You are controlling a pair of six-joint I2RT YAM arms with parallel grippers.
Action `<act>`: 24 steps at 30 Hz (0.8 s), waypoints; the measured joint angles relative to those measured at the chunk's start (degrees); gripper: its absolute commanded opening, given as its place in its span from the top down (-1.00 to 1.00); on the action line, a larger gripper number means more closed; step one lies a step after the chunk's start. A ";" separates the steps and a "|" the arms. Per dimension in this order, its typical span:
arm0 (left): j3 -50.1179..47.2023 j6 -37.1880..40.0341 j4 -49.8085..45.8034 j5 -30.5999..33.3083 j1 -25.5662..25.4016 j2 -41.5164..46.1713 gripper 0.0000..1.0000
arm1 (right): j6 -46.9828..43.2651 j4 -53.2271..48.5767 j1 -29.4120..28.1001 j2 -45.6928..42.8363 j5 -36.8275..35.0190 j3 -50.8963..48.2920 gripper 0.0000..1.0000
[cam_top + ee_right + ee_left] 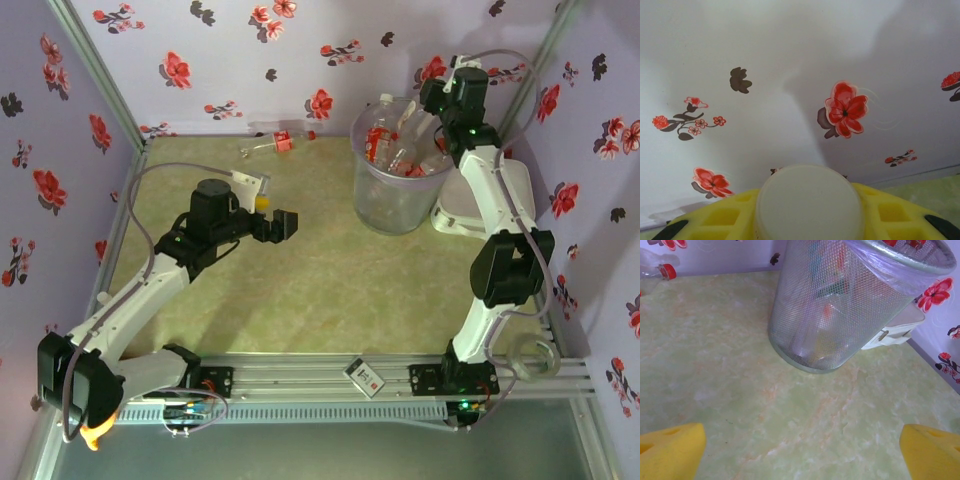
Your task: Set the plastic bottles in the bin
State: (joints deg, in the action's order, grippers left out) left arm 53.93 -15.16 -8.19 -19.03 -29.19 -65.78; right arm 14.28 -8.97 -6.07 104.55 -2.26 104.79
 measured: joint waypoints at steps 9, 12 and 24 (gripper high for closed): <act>0.00 0.00 0.00 0.00 0.07 0.00 -0.99 | -0.37 -13.33 0.09 -4.37 5.77 4.13 0.39; 0.00 0.00 0.02 0.00 0.11 0.00 -0.99 | -0.35 -15.76 0.17 -7.30 7.45 3.82 0.40; -0.46 -0.42 0.48 0.00 0.11 -0.02 -0.99 | 5.40 -16.33 0.44 -11.15 16.70 -9.55 0.40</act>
State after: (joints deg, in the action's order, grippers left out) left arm 53.47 -15.57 -7.70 -19.03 -29.08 -65.80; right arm 19.68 -25.30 -5.63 93.41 14.44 95.24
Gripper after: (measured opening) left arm 0.997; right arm 0.403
